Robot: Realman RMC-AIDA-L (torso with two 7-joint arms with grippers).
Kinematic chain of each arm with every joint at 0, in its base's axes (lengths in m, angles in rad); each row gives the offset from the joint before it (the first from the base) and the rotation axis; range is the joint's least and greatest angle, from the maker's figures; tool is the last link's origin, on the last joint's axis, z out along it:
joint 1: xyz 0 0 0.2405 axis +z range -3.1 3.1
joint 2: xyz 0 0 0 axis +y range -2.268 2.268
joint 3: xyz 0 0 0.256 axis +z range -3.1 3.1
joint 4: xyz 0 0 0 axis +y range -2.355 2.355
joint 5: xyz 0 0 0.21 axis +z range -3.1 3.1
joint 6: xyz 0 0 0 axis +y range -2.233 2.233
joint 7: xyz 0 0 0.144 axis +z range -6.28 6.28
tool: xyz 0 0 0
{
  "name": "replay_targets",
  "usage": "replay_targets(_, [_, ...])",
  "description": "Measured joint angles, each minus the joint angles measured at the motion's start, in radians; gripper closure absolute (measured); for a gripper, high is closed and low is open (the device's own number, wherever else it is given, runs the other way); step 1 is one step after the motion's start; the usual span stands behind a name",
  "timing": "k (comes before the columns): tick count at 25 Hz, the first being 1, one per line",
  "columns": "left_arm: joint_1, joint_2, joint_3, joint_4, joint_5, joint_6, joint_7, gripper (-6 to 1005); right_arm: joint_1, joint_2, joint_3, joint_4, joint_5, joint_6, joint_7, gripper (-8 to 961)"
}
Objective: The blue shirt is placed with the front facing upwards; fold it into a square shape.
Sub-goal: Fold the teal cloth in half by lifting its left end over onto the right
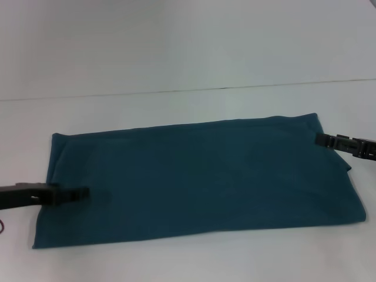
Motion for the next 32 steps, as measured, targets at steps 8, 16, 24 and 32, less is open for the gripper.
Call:
replay_targets(8, [0.041, 0.009, -0.011, 0.092, 0.000, 0.037, -0.041, 94, 0.000, 0.000, 0.000, -0.001, 0.000, 0.000, 0.001, 35])
replay_targets(16, [0.049, 0.050, -0.129, 0.137, 0.005, 0.322, -0.078, 93, 0.000, -0.005, 0.003, -0.007, 0.010, -0.001, 0.005, 36])
replay_targets(24, [0.050, 0.090, -0.228, 0.145, 0.035, 0.527, -0.138, 92, -0.007, -0.013, 0.015, -0.008, 0.015, -0.006, 0.006, 37])
replay_targets(32, [0.038, 0.095, -0.226, 0.128, 0.130, 0.539, -0.187, 93, -0.019, -0.015, 0.026, -0.009, 0.015, -0.011, 0.000, 37])
